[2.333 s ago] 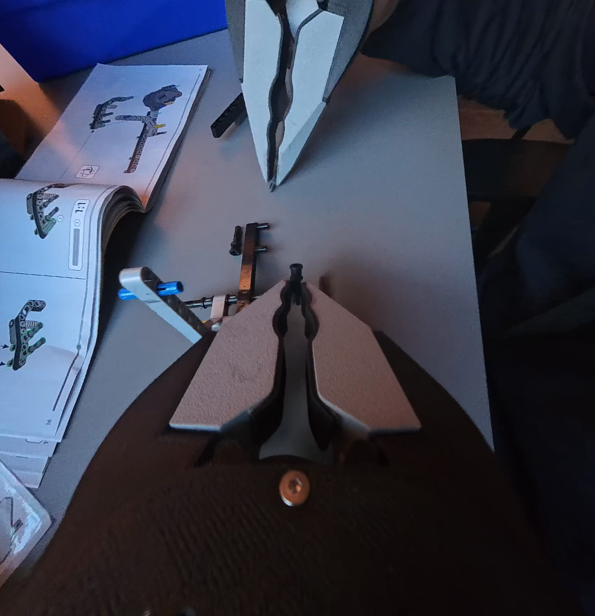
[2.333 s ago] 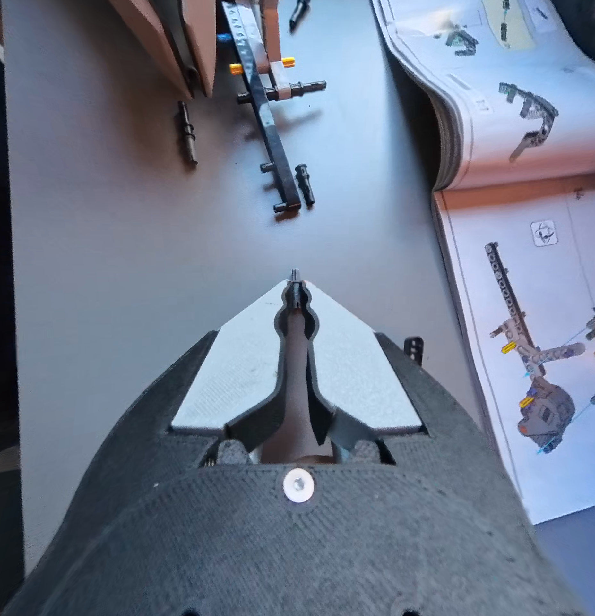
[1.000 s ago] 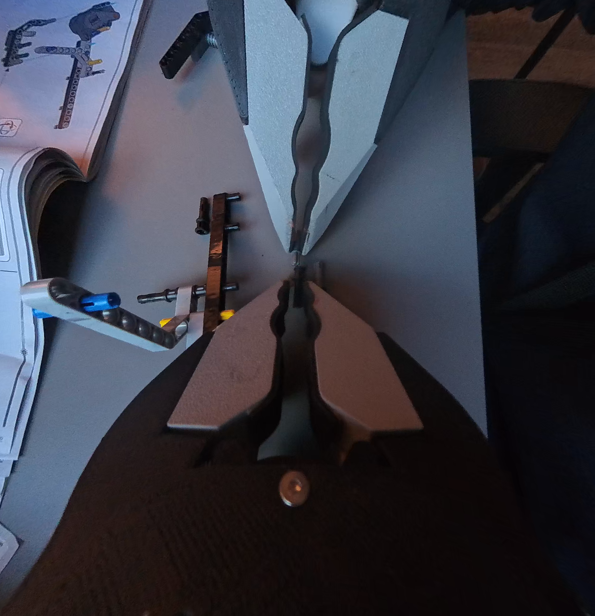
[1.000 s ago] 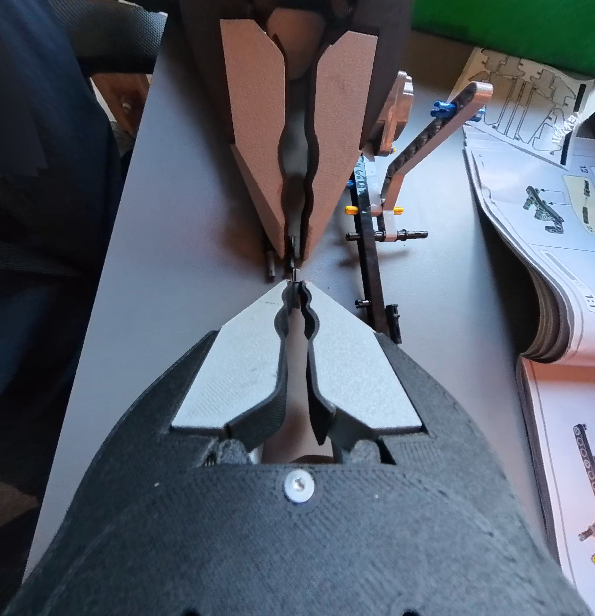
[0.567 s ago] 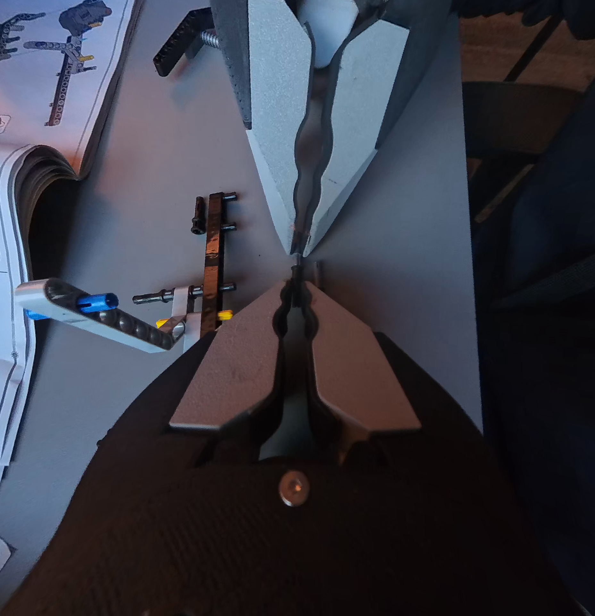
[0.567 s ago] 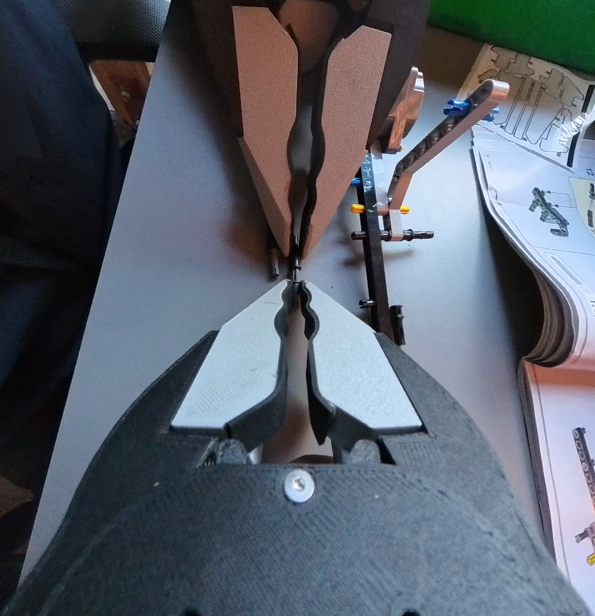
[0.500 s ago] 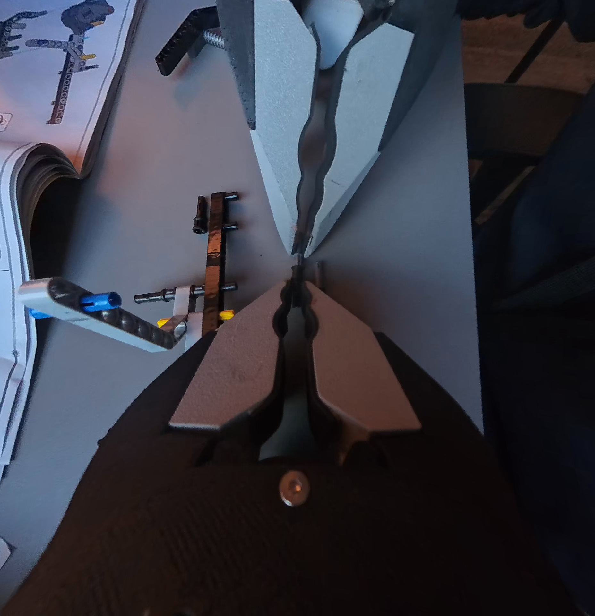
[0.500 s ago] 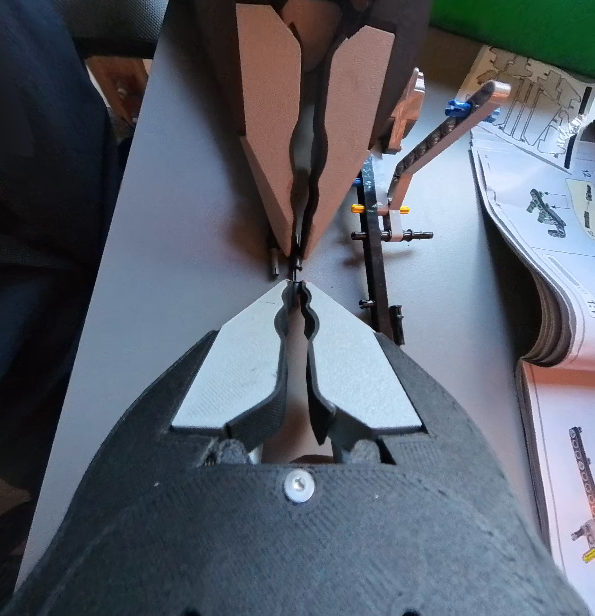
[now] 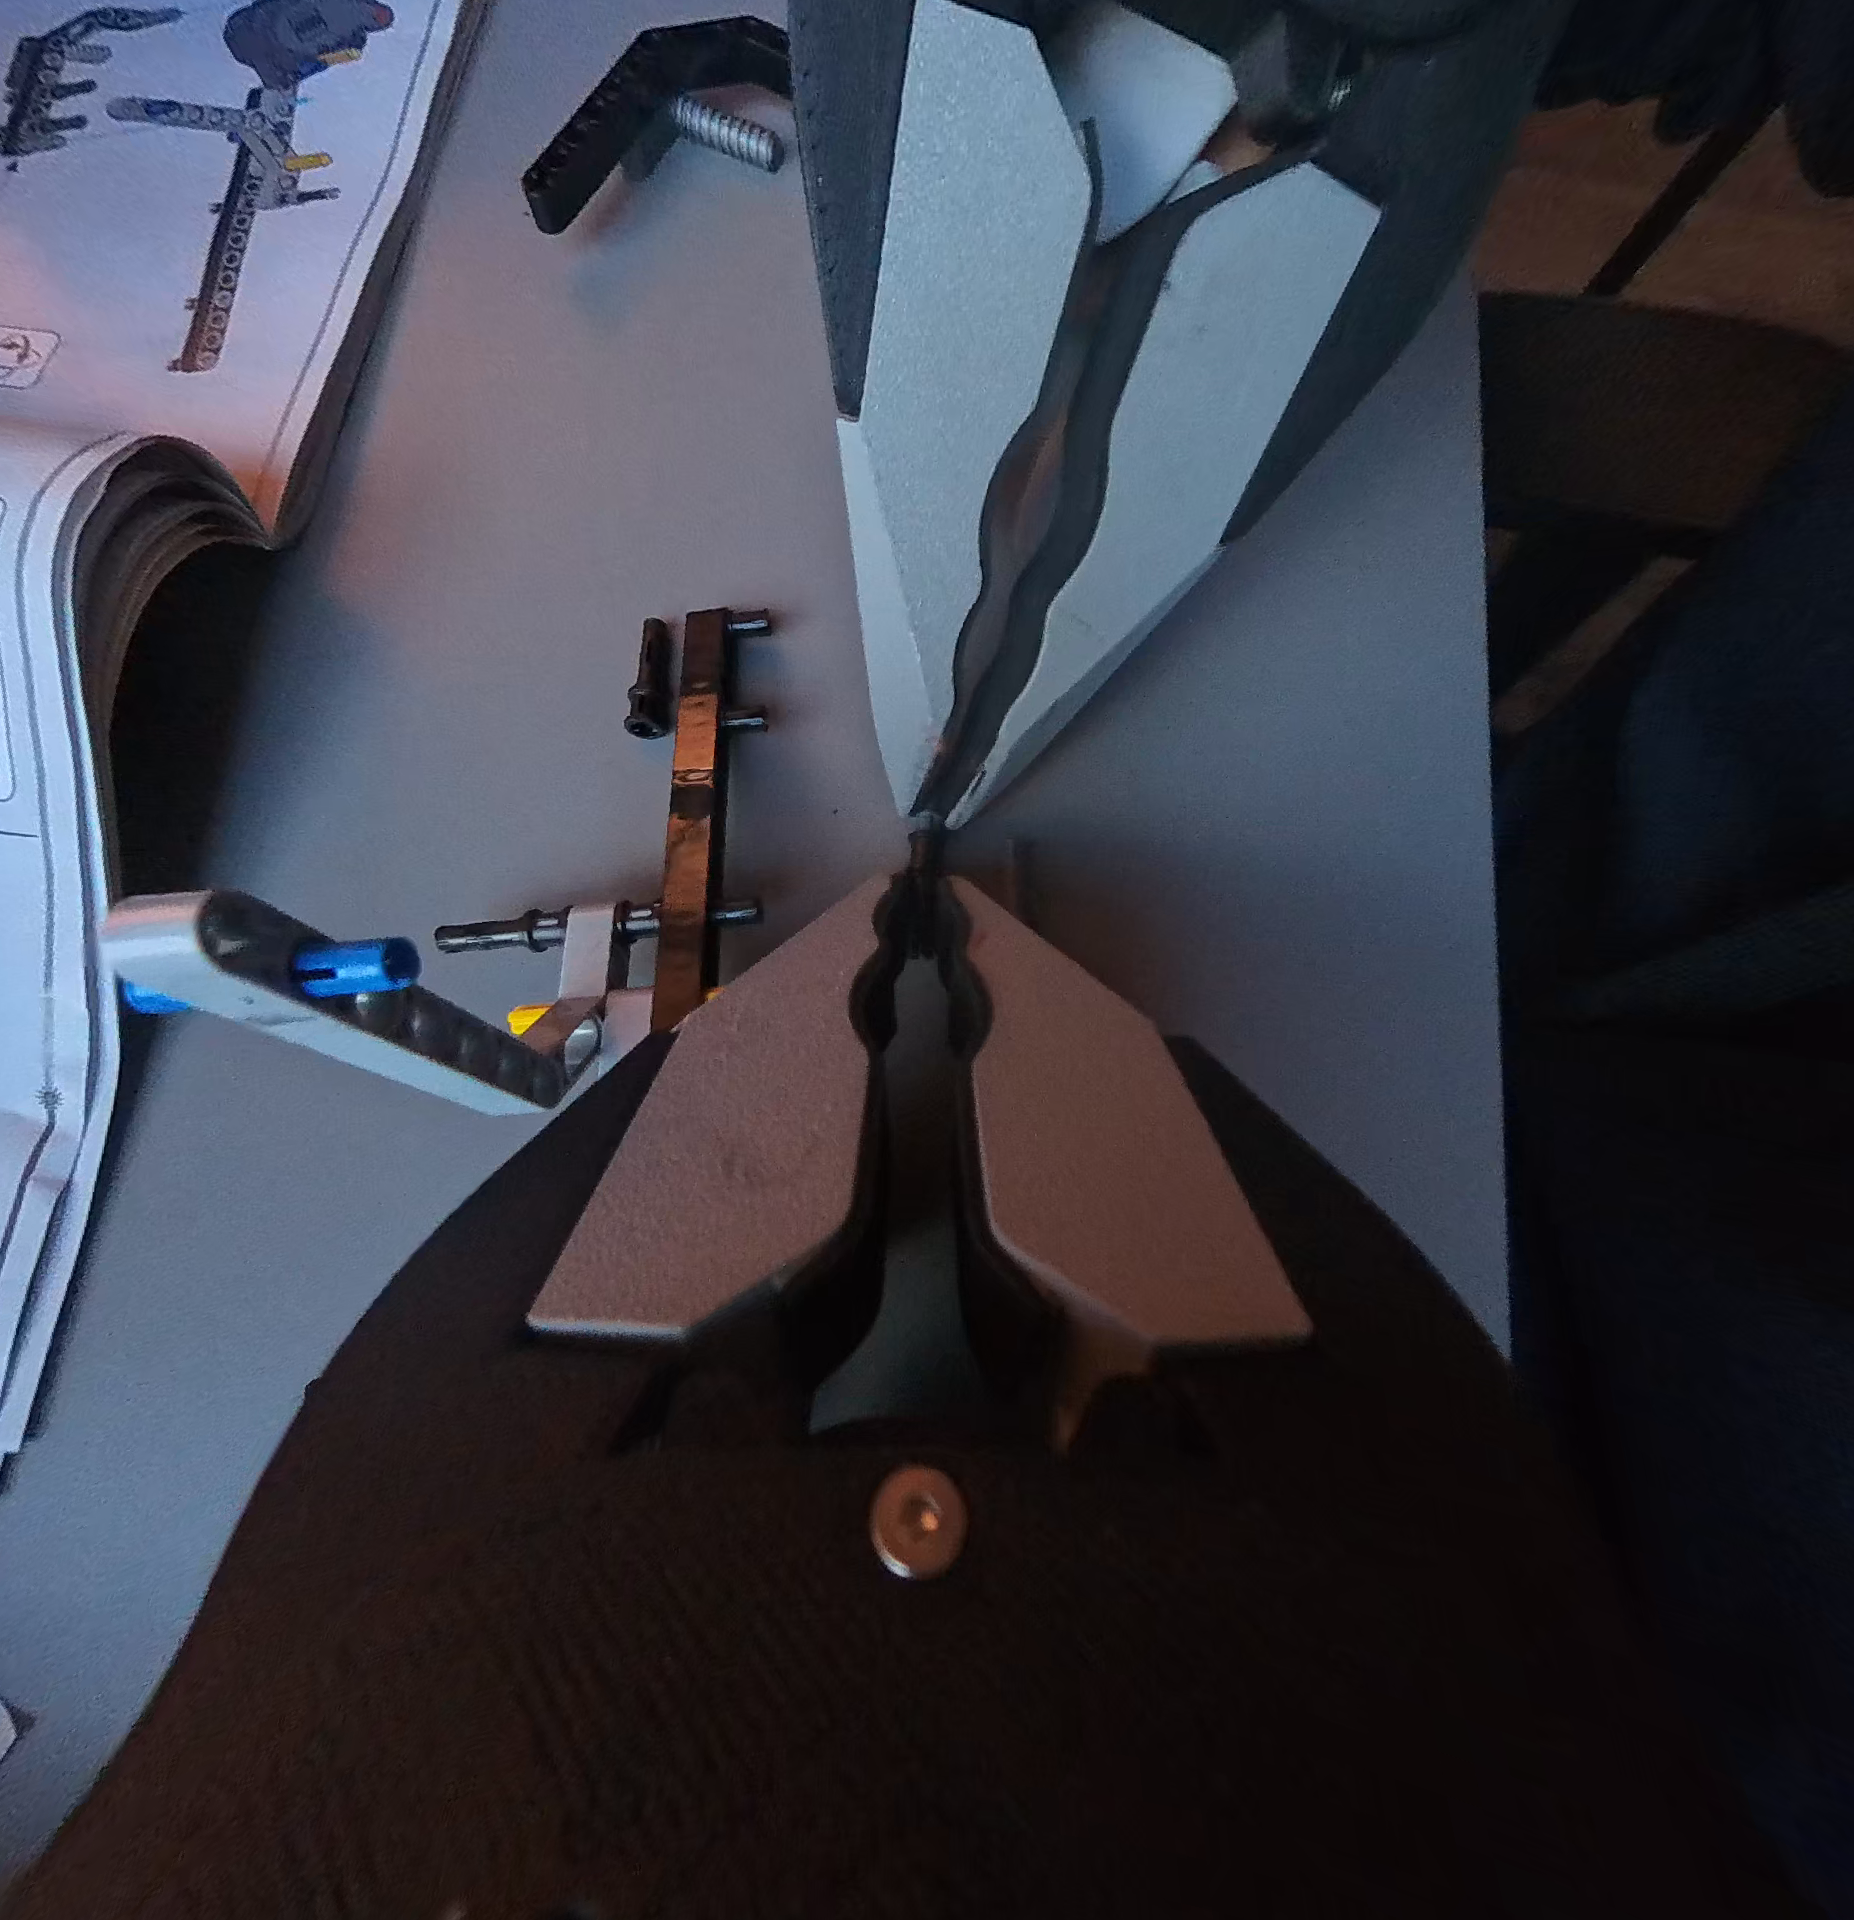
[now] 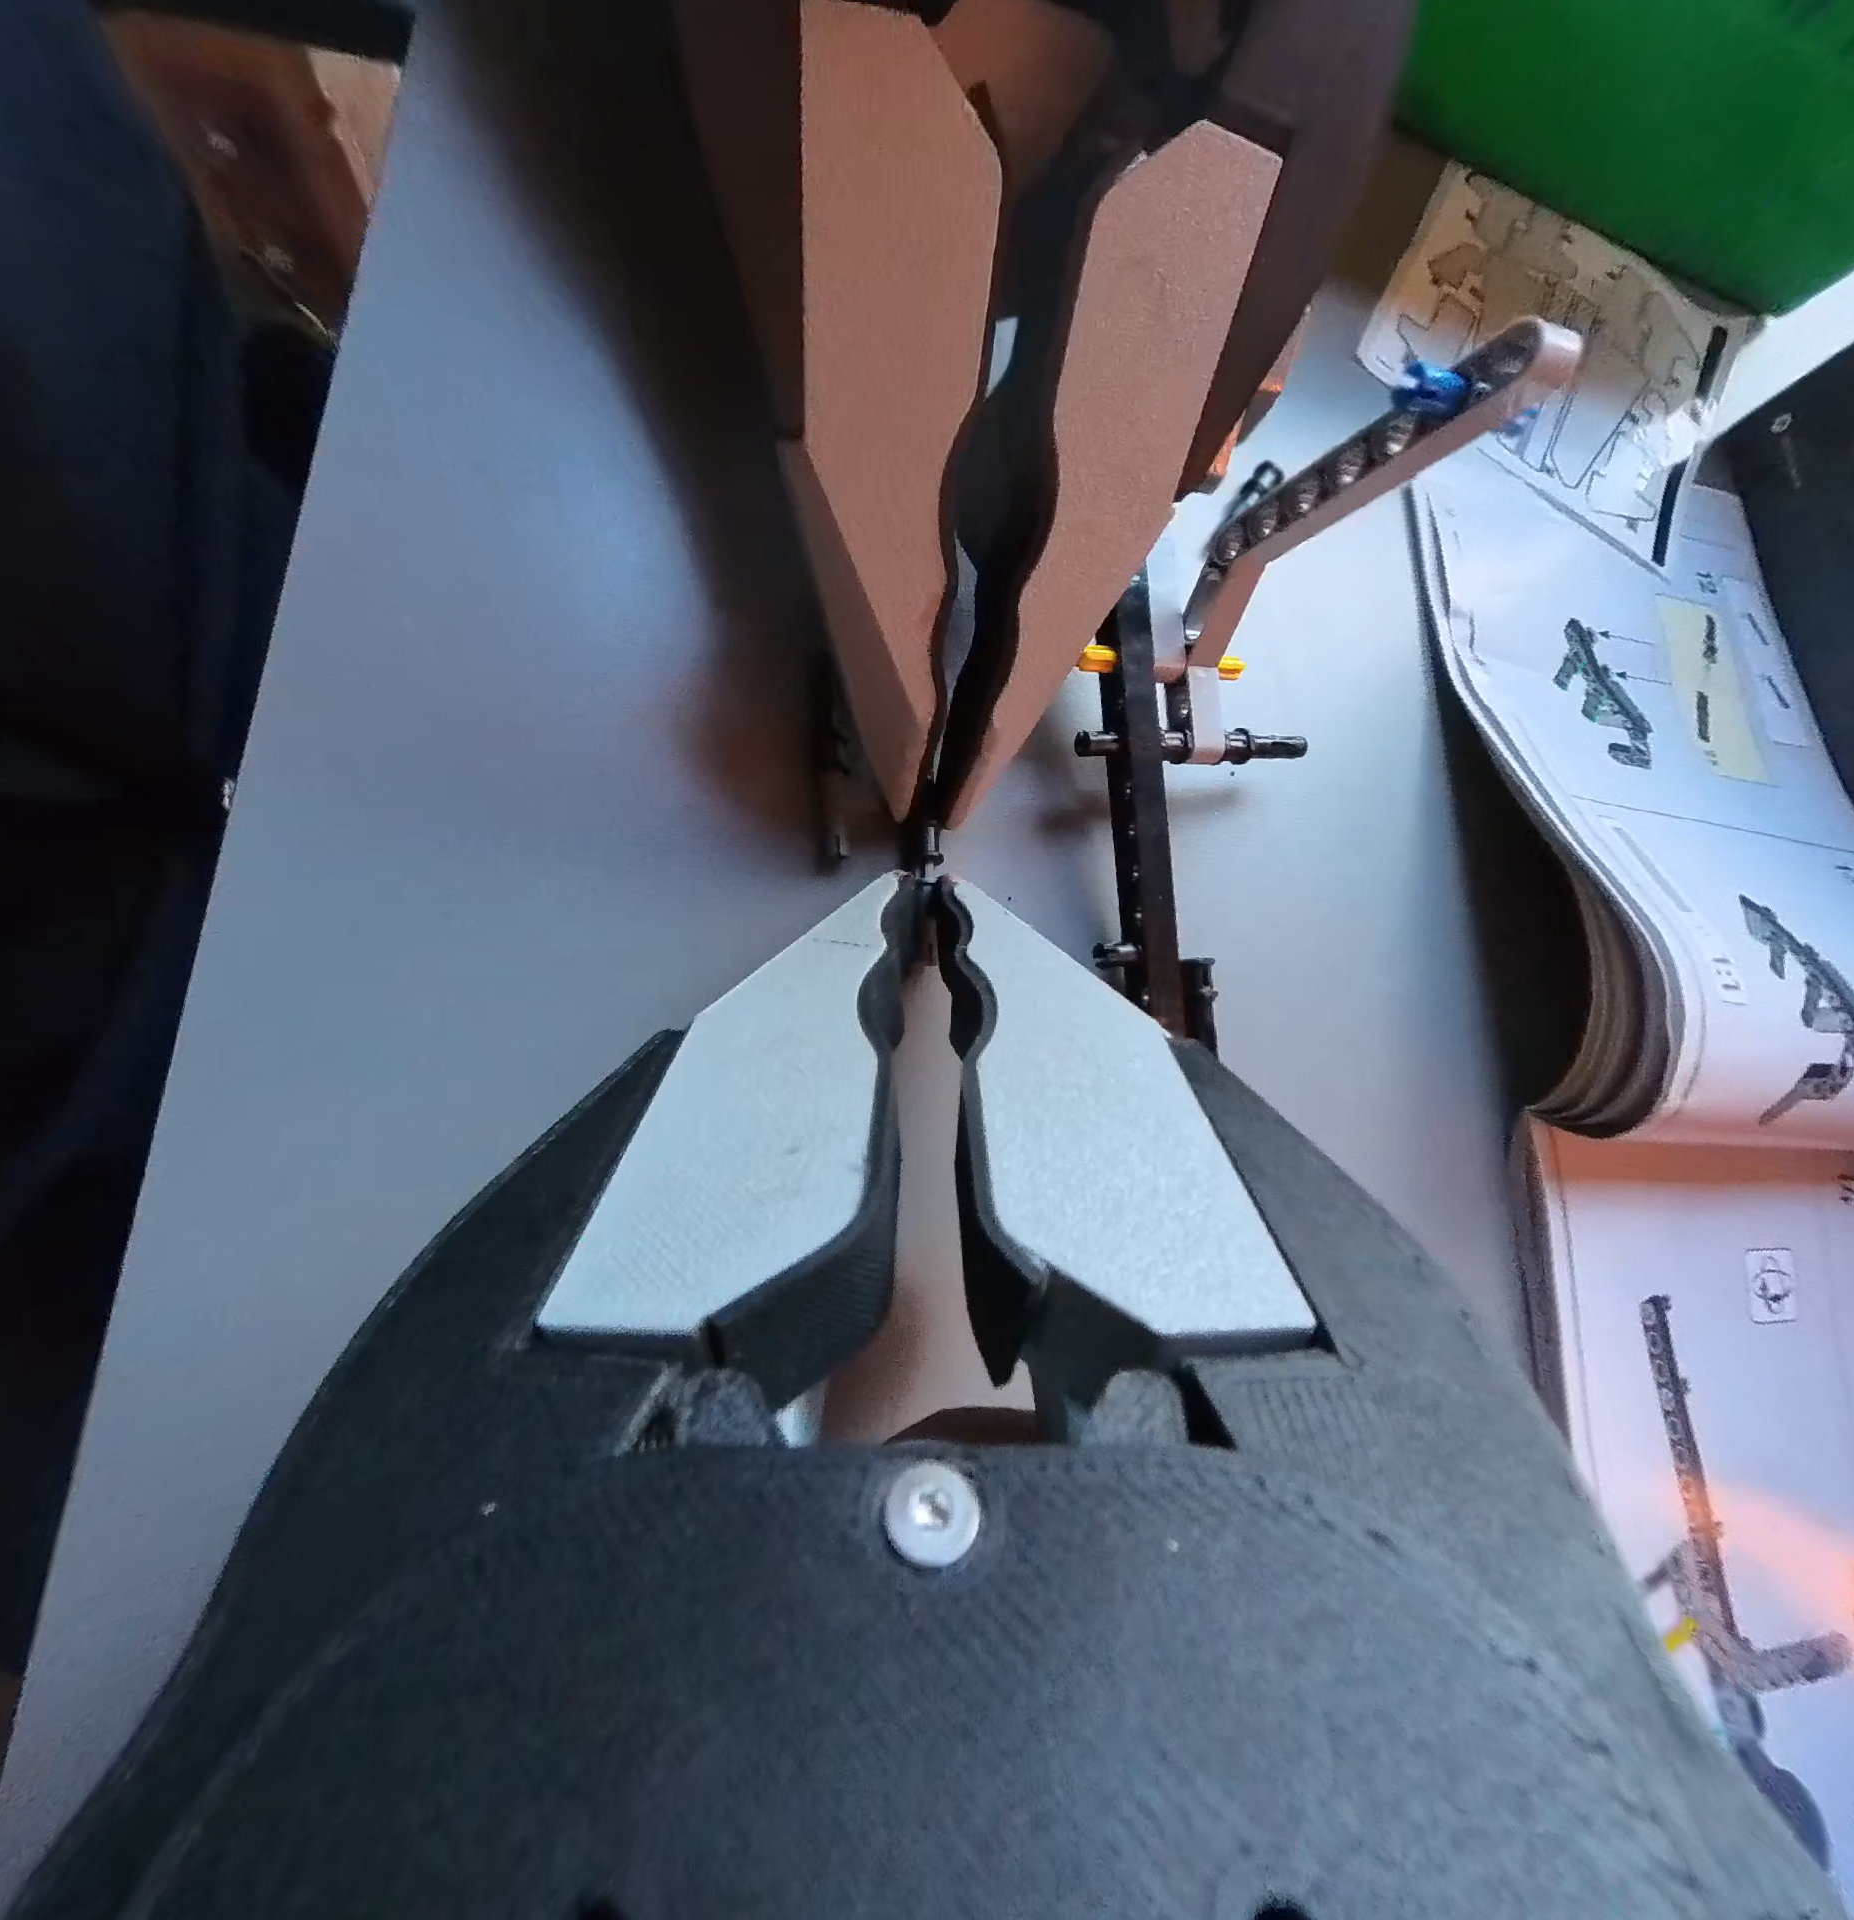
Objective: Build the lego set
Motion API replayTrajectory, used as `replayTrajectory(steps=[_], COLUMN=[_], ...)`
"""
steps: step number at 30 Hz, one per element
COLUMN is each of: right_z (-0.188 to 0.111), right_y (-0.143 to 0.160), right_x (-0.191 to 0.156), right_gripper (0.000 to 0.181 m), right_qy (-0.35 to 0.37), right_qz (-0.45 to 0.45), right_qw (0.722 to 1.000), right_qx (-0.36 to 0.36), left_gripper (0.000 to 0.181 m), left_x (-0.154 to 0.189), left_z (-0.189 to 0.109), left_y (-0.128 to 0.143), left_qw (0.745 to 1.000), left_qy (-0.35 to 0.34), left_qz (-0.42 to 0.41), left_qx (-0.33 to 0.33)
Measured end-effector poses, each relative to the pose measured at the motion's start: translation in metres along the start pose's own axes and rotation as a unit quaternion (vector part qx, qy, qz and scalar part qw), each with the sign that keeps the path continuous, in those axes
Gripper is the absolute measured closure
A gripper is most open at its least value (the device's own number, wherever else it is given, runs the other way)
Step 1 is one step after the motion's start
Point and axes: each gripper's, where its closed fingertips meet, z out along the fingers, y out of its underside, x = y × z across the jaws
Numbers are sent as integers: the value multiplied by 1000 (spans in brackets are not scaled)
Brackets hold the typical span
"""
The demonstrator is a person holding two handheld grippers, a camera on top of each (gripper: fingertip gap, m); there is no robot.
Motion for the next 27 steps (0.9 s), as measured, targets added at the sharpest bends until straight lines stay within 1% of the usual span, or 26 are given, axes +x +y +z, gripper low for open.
replayTrajectory(steps=[3, 5, 6, 9, 12, 27], right_z=[-1, -4, -5, -6, -5, -1], right_y=[1, 3, 4, 7, 6, 2], right_x=[1, 4, 4, 4, 1, 0], right_gripper=[180, 172, 172, 173, 180, 181], right_qy=[-10, -12, -17, -30, -37, -48], right_qz=[12, 19, 23, 35, 30, 38], right_qw=[1000, 1000, 999, 999, 999, 998], right_qx=[12, 13, 15, 16, 15, 12], left_gripper=[180, 180, 180, 180, 180, 180], left_x=[0, 0, 1, 1, 1, 1], left_z=[0, 0, 0, 0, 0, 0], left_y=[0, 0, 0, 0, 0, 0], left_qw=[1000, 1000, 1000, 1000, 1000, 1000], left_qy=[2, -1, -2, -1, -1, 7], left_qz=[-1, 3, 4, 5, 5, -7], left_qx=[1, 1, 1, 1, 1, 0])
